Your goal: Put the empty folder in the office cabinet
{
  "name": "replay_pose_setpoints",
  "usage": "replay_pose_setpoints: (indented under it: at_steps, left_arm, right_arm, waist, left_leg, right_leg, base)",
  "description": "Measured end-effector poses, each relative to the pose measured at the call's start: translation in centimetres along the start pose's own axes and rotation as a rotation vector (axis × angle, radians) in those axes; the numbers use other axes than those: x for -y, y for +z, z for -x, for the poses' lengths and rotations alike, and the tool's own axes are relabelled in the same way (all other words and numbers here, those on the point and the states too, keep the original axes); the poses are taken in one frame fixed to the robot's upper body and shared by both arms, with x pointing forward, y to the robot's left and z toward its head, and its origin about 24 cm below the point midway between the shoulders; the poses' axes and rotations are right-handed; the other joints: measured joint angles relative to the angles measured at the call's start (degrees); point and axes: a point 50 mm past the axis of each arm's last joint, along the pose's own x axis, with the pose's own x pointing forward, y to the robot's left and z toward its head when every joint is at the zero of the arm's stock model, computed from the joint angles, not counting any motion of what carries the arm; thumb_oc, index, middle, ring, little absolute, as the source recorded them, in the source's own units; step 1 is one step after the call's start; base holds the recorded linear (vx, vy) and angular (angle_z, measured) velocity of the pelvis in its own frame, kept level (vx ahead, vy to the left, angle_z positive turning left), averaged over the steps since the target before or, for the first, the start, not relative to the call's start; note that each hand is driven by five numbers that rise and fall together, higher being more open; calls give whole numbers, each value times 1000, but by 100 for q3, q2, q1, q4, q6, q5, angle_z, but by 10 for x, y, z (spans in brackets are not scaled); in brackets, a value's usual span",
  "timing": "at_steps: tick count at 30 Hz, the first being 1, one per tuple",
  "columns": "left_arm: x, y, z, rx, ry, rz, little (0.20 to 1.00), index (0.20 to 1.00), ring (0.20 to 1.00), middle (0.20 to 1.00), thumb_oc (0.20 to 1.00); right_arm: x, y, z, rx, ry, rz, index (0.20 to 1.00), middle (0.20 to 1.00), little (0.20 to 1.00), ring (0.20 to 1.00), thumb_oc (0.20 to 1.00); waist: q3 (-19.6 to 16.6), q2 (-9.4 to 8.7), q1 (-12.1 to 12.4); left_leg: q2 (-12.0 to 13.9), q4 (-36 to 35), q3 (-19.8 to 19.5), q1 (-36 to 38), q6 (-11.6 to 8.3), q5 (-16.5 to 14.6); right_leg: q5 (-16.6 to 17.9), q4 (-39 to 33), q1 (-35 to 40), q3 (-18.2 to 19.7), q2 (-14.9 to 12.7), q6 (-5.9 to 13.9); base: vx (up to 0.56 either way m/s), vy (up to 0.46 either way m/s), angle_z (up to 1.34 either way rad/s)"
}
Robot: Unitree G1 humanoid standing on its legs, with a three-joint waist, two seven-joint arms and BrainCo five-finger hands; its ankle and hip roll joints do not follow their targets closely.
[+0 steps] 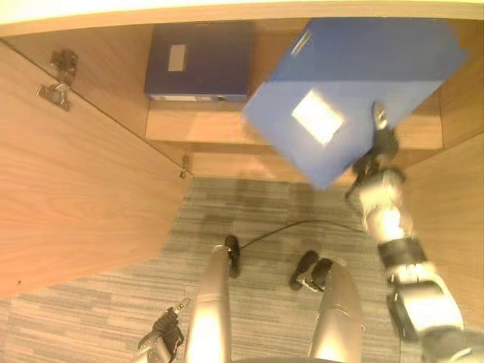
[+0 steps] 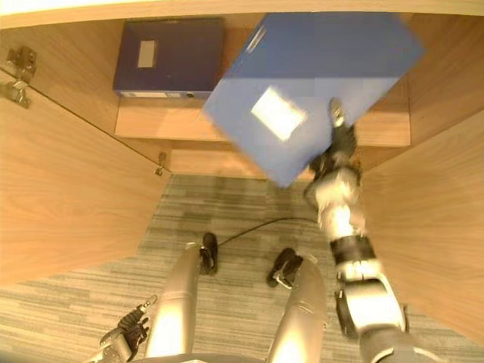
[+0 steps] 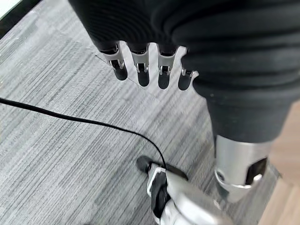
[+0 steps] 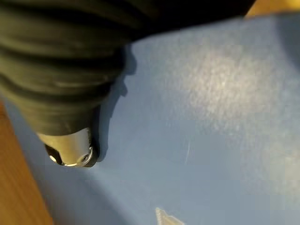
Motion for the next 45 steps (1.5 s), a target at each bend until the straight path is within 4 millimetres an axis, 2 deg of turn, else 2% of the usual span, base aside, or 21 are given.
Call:
replay_pose_setpoints:
  at_steps: [2, 3, 5, 7, 13, 20, 24, 28, 31, 37, 45]
  left_arm:
    - [-10, 0, 0, -10, 40, -10, 1000, 1000, 1000, 1000, 1000]
    - [-14, -1, 0, -15, 54, -12, 1000, 1000, 1000, 1000, 1000]
    - [-22, 0, 0, -33, 85, -30, 1000, 1000, 1000, 1000, 1000]
    - [-32, -3, -1, -62, 144, -27, 1000, 1000, 1000, 1000, 1000]
    - [-47, -14, 2, -123, 215, -30, 1000, 1000, 1000, 1000, 1000]
    - [-54, -16, 3, -137, 250, -67, 1000, 1000, 1000, 1000, 1000]
    - [-54, -14, 3, -131, 269, -73, 1000, 1000, 1000, 1000, 1000]
    - [-53, -11, 2, -119, 274, -68, 1000, 1000, 1000, 1000, 1000]
    - [-54, -9, 2, -115, 280, -64, 1000, 1000, 1000, 1000, 1000]
    - [-54, -8, 2, -114, 282, -71, 1000, 1000, 1000, 1000, 1000]
    - [-49, 0, 0, -95, 285, -73, 1000, 1000, 1000, 1000, 1000]
  right_arm:
    - [-8, 18, -14, 25, -44, -30, 200, 200, 200, 200, 200]
    - [-9, 19, -14, 26, -49, -33, 200, 200, 200, 200, 200]
    - [-6, 18, -17, 17, -85, -27, 200, 200, 200, 200, 200]
    - [7, 13, -20, -13, -173, -16, 200, 200, 200, 200, 200]
    - [27, 4, -20, -77, -313, -83, 200, 200, 200, 200, 200]
    - [19, 9, -27, -97, -382, -152, 200, 200, 200, 200, 200]
    - [2, 6, -28, -119, -367, -278, 200, 200, 200, 200, 200]
    - [9, 4, -27, -127, -430, -442, 200, 200, 200, 200, 200]
    - [17, 8, -29, -114, -480, -467, 200, 200, 200, 200, 200]
    - [12, 12, -30, -90, -472, -499, 200, 200, 200, 200, 200]
    - [13, 11, -29, -71, -497, -558, 200, 200, 200, 200, 200]
  waist:
    - [-45, -53, 69]
    - [-95, -87, 88]
    - [-108, -107, 123]
    - [-110, -109, 136]
    - [-154, -141, 177]
    - [-212, -105, 269]
    - [-303, -75, 370]
    - [-325, -22, 517]
    - [-328, -10, 646]
    - [-324, 51, 813]
    - [-272, 228, 811]
  left_leg:
    - [0, 25, -11, -29, -3, -3]
    - [0, 24, -14, -67, -3, -3]
    - [-2, 138, -43, -150, 8, -26]
    - [-19, 182, -67, -175, 8, -45]
    - [-31, 162, -116, -154, 8, -57]
    - [-42, 117, -213, -145, 5, -56]
    - [-106, 36, -315, -103, -83, 3]
    - [-195, 17, -427, 22, -86, 4]
    - [-262, 7, -442, 98, -86, 2]
    - [-298, 4, -477, 82, -84, 5]
    - [-320, 56, -543, 148, -86, -4]
  right_leg:
    - [-24, 34, -28, -1, -9, -44]
    - [-25, 43, -60, -3, -7, -42]
    - [-36, 132, -100, -12, -25, -50]
    - [-58, 181, -97, -12, -42, -52]
    - [-85, 183, -56, -33, -36, -30]
    - [-155, 197, 78, -167, -38, -50]
    - [-206, 207, 120, -224, -56, -69]
    - [-279, 220, 347, -335, -128, -85]
    - [-334, 269, 464, -357, -213, -35]
    - [-380, 286, 482, -397, -247, 1]
    - [-409, 292, 667, -509, -282, -7]
  base:
    - [1, -8, 4]
    - [-9, -5, 6]
    - [-11, -5, 5]
    - [1, 1, 5]
    - [6, -5, 3]
    - [4, -9, 5]
    - [-2, -15, 15]
    - [18, -1, 17]
    - [22, -4, 16]
    - [28, 6, 6]
    - [21, 3, 5]
